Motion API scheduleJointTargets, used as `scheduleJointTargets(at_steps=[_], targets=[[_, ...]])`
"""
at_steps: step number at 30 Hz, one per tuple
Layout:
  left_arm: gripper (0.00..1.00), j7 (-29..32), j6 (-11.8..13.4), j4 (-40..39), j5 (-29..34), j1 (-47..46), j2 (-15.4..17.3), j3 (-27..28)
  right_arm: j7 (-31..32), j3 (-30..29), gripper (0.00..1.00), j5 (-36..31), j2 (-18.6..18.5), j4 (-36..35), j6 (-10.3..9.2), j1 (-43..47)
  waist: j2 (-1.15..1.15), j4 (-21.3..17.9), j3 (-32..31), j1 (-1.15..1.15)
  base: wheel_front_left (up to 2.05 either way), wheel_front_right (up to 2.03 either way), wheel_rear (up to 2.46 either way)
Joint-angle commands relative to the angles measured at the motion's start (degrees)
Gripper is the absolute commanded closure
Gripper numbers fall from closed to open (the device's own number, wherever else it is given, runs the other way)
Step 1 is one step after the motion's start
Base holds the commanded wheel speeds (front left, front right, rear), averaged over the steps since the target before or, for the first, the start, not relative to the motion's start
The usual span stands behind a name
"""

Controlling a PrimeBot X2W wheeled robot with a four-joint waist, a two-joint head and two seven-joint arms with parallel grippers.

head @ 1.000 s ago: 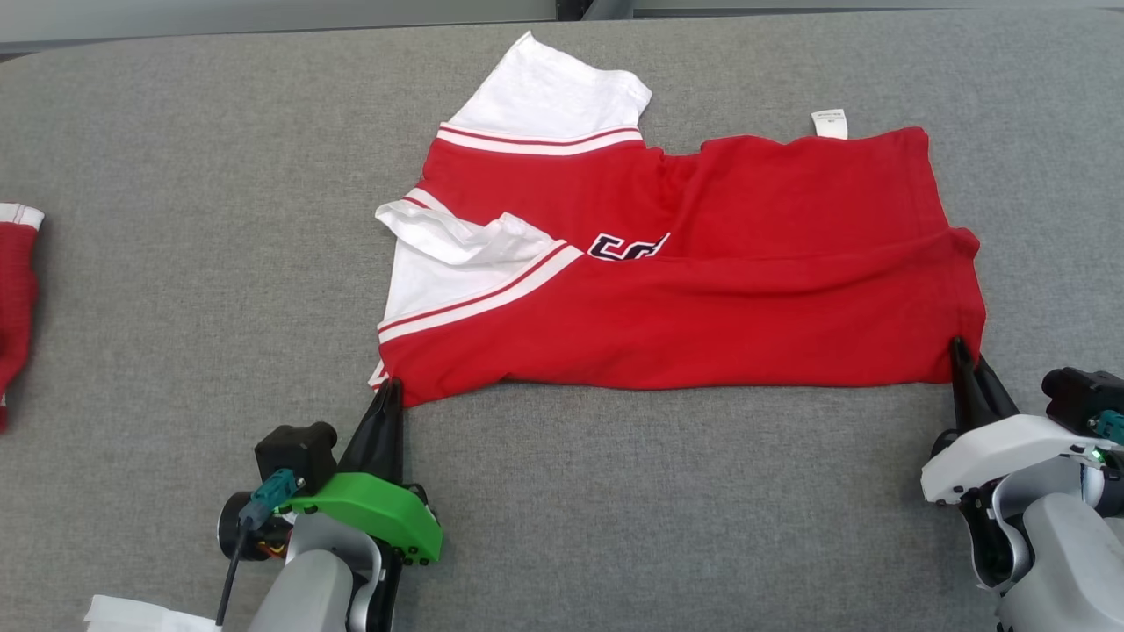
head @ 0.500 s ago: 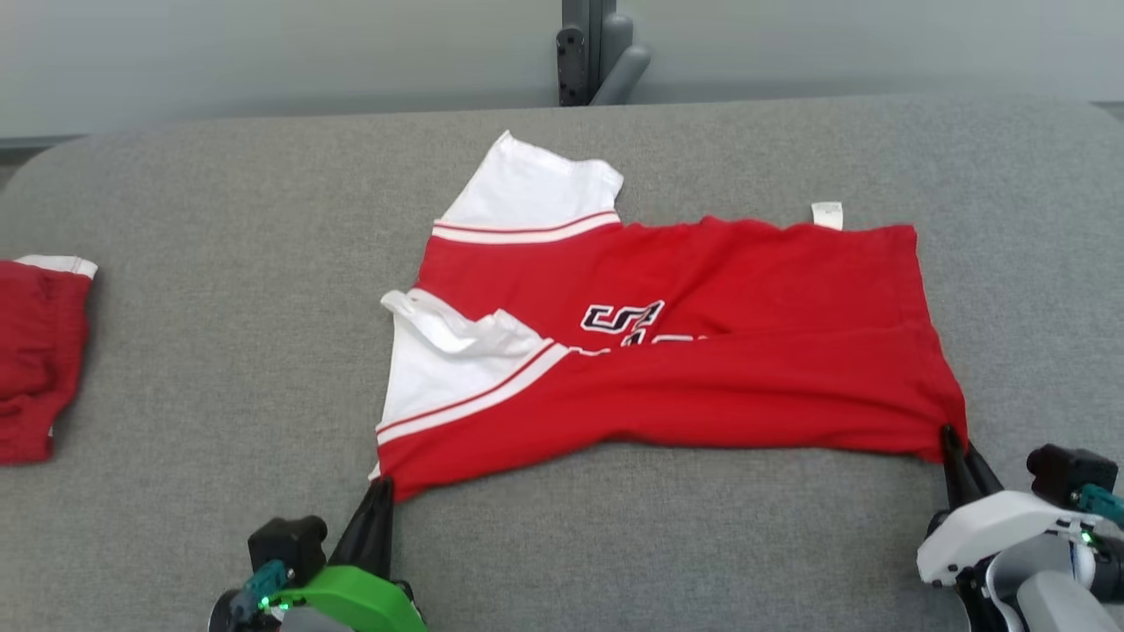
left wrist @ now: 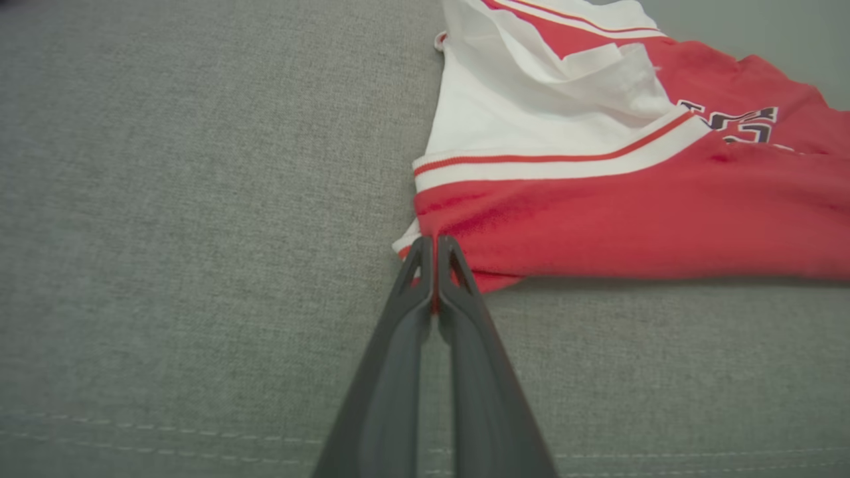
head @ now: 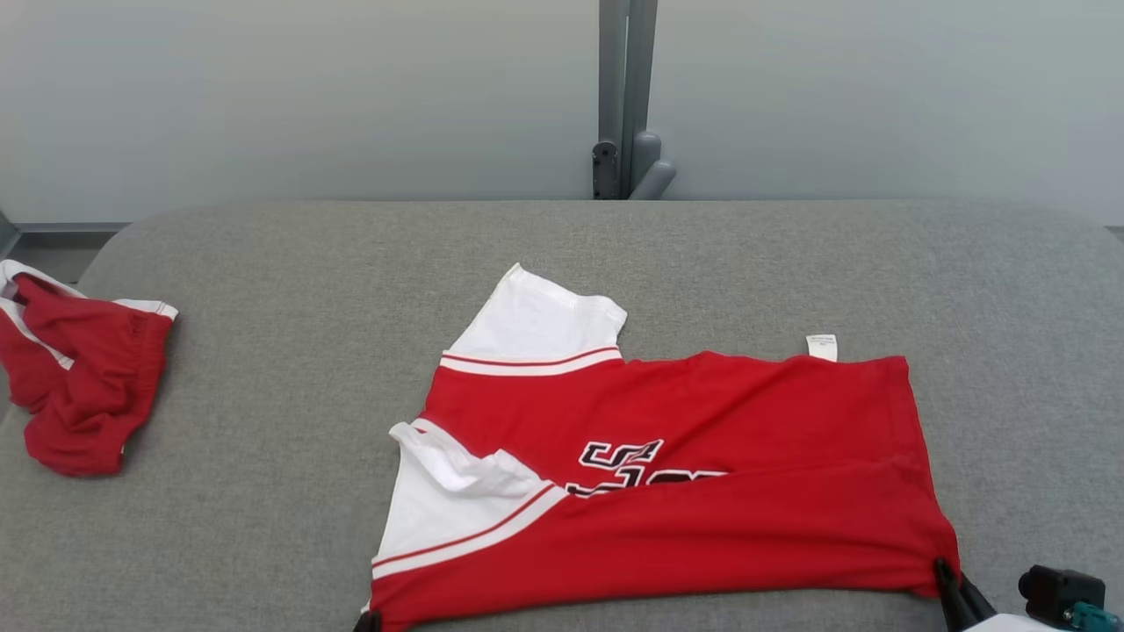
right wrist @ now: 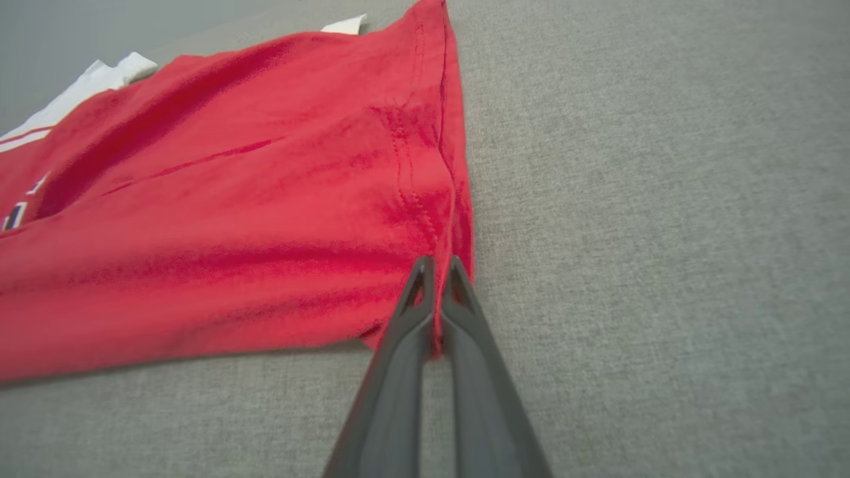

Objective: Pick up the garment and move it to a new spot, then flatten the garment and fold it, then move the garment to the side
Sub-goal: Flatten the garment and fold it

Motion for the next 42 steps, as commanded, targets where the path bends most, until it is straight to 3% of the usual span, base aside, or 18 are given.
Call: scheduleJointTargets(at_steps=[1, 7, 8, 9, 10, 21, 31, 42], targets=[[1.00, 0.0, -0.2, 0.0, 0.6, 1.0, 0.4, 0.2, 0.0, 0.3, 1.00, 0.5, -0.5, -0.2, -0.10, 0.8, 0.44, 0.8, -0.8, 0.00, 0.00, 0.00, 0.00], [1.00, 0.0, -0.2, -0.8, 0.5, 2.5, 0.4, -0.8, 0.0, 1.6, 1.00, 1.7, -0.7, -0.7, -0.10, 2.8, 0.44, 1.1, -0.7, 0.00, 0.00, 0.00, 0.00], [0.87, 0.0, -0.2, -1.3, 0.8, 2.2, 0.4, -0.9, 0.0, 1.2, 0.67, 1.9, -0.6, -0.7, -0.10, 2.8, 0.44, 1.1, -0.6, 0.00, 0.00, 0.00, 0.00], [0.29, 0.0, -0.2, -2.0, 0.9, 1.8, 0.3, -1.1, 0.0, 0.8, 0.00, 1.9, -0.6, -0.7, -0.10, 2.7, 0.44, 1.1, -0.4, 0.00, 0.00, 0.00, 0.00], [0.00, 0.0, -0.2, -2.6, 1.0, 1.4, 0.3, -1.1, 0.0, 0.3, 0.00, 2.0, -0.5, -0.8, -0.10, 2.5, 0.44, 1.1, -0.2, 0.00, 0.00, 0.00, 0.00], [0.00, 0.0, -0.2, -7.7, 3.5, -6.1, 0.3, -2.2, 0.0, -8.6, 0.00, -5.0, -0.2, -5.7, -0.10, -4.3, 0.44, 0.1, 4.6, 0.00, 0.00, 0.00, 0.00], [0.00, 0.0, -0.1, -5.3, 1.2, -11.6, 0.3, -9.0, 0.0, -6.5, 0.00, -7.1, 2.0, -6.8, -0.10, -9.2, 0.44, -1.6, 7.5, 0.00, 0.00, 0.00, 0.00], [0.00, 0.0, 2.9, -4.2, 0.6, -10.9, 0.3, -9.5, 0.0, -6.4, 0.00, -6.6, 1.9, -6.4, -0.10, -9.1, 0.44, -2.5, 7.8, 0.00, 0.00, 0.00, 0.00]])
